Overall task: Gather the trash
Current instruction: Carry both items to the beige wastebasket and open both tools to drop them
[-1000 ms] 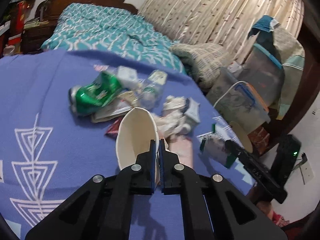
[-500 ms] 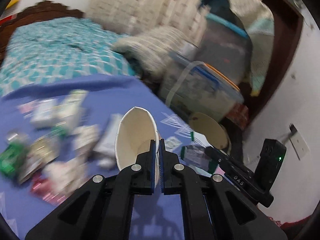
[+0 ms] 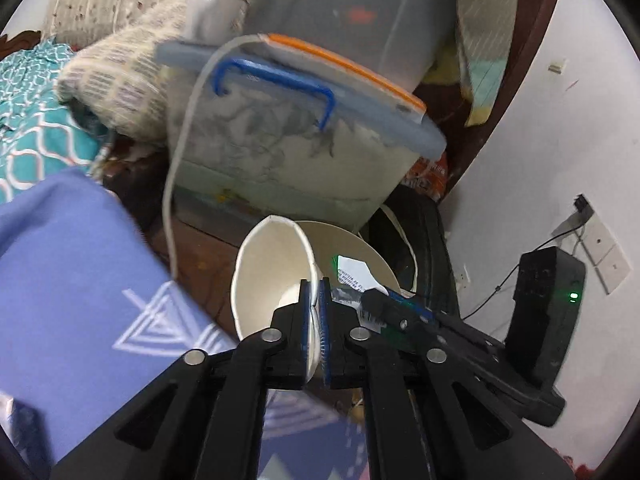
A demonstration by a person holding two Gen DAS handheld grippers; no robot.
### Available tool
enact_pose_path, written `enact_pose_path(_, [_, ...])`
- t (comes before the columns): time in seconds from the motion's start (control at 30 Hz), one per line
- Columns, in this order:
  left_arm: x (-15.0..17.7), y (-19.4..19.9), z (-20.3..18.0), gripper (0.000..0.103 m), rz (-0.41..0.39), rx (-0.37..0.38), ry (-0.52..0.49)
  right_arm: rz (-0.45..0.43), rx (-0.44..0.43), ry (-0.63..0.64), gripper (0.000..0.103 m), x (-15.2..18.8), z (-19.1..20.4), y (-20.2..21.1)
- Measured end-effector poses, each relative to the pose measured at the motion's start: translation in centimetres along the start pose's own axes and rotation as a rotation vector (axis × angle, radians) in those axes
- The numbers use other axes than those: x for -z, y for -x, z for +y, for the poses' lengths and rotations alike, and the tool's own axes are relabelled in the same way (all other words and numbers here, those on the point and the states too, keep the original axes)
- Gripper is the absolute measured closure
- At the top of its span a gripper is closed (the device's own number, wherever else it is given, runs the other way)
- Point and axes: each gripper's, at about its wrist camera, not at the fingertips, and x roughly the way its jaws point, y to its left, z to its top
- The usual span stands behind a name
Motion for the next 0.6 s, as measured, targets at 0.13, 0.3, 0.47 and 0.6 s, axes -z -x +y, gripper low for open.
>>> enact_pose_path(0.13, [0.4,-1.4,0.1,0.020,-0.017,-0.046,0.047,-0.077,0.010,-0.104,0.018,0.3,-2.1,0.9])
enact_pose_path(0.3, [1.9,3.7,0.5,0.021,-0.097,-0.056,0.052,-0.139,0.014,-0.072,0.018,1.0,-0.7,3.1])
enact_pose_path(0.47, [7.2,13.2,1.3,0.021,-0.201,-0.106,0.062,-0.142,0.000,-0.038,0.018,2.2,2.1,3.6])
enact_pose_path(0.6, [13.8,20.7,4.0,0.020,-0.246,-0.262,0.095,-0.112,-0.063,0.010,0.021,3.9,5.7,3.8])
